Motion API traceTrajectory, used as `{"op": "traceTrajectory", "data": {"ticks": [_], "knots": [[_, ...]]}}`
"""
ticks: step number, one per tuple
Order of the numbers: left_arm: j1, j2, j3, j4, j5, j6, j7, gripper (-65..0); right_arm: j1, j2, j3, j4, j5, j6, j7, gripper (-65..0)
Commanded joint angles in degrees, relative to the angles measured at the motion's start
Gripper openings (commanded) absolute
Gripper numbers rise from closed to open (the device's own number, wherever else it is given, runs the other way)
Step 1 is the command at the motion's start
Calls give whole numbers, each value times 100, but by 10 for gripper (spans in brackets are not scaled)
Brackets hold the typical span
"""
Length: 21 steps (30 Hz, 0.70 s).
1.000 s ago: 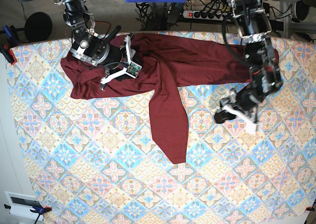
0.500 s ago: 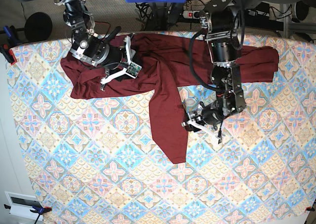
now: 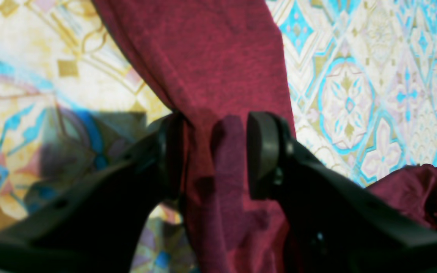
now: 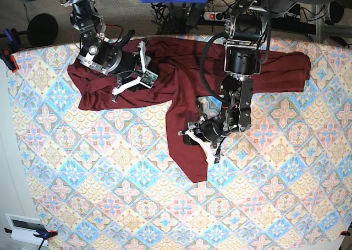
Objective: Layout the t-shirt on the table in an organized manner, then fold the t-shirt properly
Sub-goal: 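Release the shirt with the left gripper and grasp the hanging sleeve, then fold the sleeve with the left gripper up onto the shirt body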
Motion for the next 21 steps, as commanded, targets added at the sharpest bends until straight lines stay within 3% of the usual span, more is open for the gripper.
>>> {"op": "traceTrajectory", "data": {"ticks": [1,5,6,13,21], "knots": [[61,3,32,-107,234,162,338,-448,88,16,25,130,54,-12,144,-492],[61,12,-3,-45,217,153,329,-637,123,16,25,130,54,-12,144,-492],[61,12,-3,78,217,153,329,-650,123,16,51,130,54,-12,144,-492],[465,-32,-56,1739,217,162,320,-650,123,16,385,130,54,-12,144,-494],[1168,3,-1094,3471,217,162,346,-650,123,16,385,121,54,-12,144,-494]]}}
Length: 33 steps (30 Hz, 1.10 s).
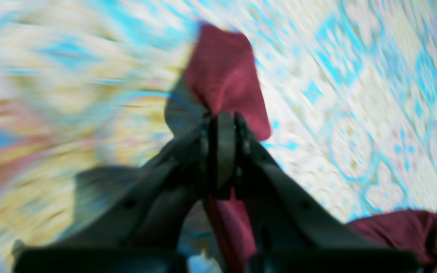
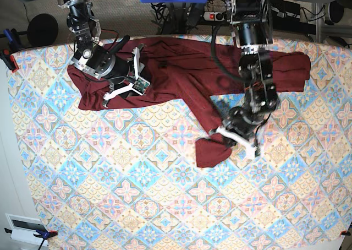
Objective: Layout the t-shirt on the table in an organized manner, then fold the t-shirt properly
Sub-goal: 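Fold the sleeve with the left gripper up onto the shirt body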
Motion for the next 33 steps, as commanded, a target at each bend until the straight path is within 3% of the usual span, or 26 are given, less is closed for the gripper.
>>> {"op": "traceTrajectory", "data": {"ticks": [1,6,11,27,33], "knots": [[-16,21,-43,356,-107,-55,-99,-650,42,29,14,121,56,-29,142,-494],[688,21,-350,1666,-107,-46,-91,-650,42,29,5,112,56,-29,142,-495],[1452,12,-632,2211,-107,-37,-108,-650,33,29,5,112,56,-29,142,-495],[3132,-23,-808,2290,-63,-55,-73,-650,7,29,-22,112,56,-29,142,-495],[3404,-507,-509,2290,-107,-55,-73,-645,24,29,-22,112,56,-29,142,-495]]}}
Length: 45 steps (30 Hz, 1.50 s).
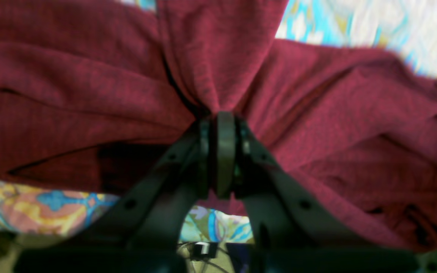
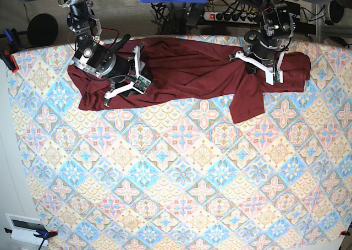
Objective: Layout the t-shirt on the table in an organized manner, then fold the t-shirt properly
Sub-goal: 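Fold the sleeve with the left gripper up onto the shirt body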
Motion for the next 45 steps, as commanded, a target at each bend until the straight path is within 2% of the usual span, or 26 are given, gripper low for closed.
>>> {"op": "traceTrajectory", "data": {"ticks": [1,3,6,9,13,17,21,27,34,39,45], "knots": [[34,-39,38,120,-76,0,-106,-634,55,29,13,115,56,-29,126,-495],[60,-48,38,120,-76,0,-27,-597,55,29,13,115,56,-29,126,-495],[25,-65,20,155,-147,0,325,-508,64,29,13,115,56,-29,126,-495],[8,-83,-15,172,-701,0,334,-418,64,29,13,115,56,-29,126,-495],[-300,-215,-533,146,-1580,0,386,-365,64,29,13,115,56,-29,126,-495],[-749,-250,-797,137,-1975,9,404,-360,64,29,13,106,56,-29,126,-495],[-1381,-373,-806,-56,-1729,9,835,-360,64,29,13,106,56,-29,126,-495],[-2129,-382,-806,-839,-1237,9,888,-360,64,29,13,106,56,-29,126,-495],[-2551,-408,-850,-1964,-991,9,844,-360,64,29,40,106,56,-29,126,-495],[-2683,-391,-1333,-2280,-947,9,844,-360,64,29,40,106,56,-29,126,-495],[-2832,-417,-1386,-2755,-947,9,844,-360,64,29,22,115,56,-29,126,-495]]}}
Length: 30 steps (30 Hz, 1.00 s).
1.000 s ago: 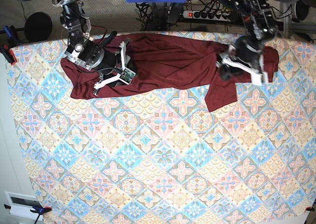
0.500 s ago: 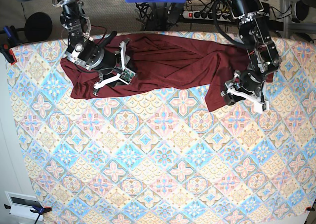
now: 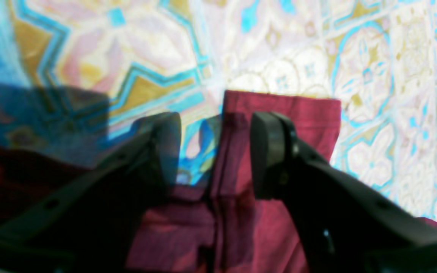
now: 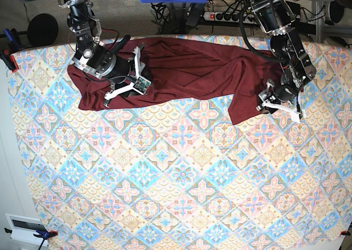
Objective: Layout the t-shirt on the table in an organized manner, then fold the t-shirt properly
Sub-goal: 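Fold the sleeve with the left gripper up onto the shirt body, then grasp the strip end with the left gripper and pull it outward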
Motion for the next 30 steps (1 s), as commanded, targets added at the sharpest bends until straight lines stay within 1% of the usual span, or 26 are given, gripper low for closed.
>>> {"op": "traceTrajectory", "data": {"ticks": [1,5,7,9,13,14,16,18,20,23,28,30], "knots": [[-43,-21,35,3,-66,-11,24,-360,46,25,9,119,58,-29,131,-495],[-113,22,87,-234,-57,-11,24,-360,46,25,0,119,58,-29,131,-495],[-131,-4,342,-419,-75,-11,33,-362,46,25,9,119,58,-29,131,-495],[-122,-21,641,-454,-101,-28,42,-387,46,25,18,119,58,-29,131,-495],[-78,-21,1063,-428,-110,-46,50,-508,46,25,18,128,58,-29,131,-495],[-78,-21,1098,-428,-110,-55,33,-548,46,25,18,128,58,-29,131,-495],[-78,-13,1090,-419,-110,-55,33,-607,46,25,18,128,58,-29,131,-495],[-78,-21,1090,-410,-119,-55,42,-650,46,25,27,128,58,-29,131,-495],[-78,-30,1072,-340,-119,-55,42,-650,37,25,27,128,58,-29,131,-495],[168,-4,791,372,-171,-55,42,-650,46,25,27,128,58,-29,131,-495],[555,-57,588,1594,-875,-46,86,-650,46,25,27,119,58,-29,131,-495],[748,-83,281,2025,-1042,-37,77,-650,46,25,18,119,58,-29,131,-495]]}}
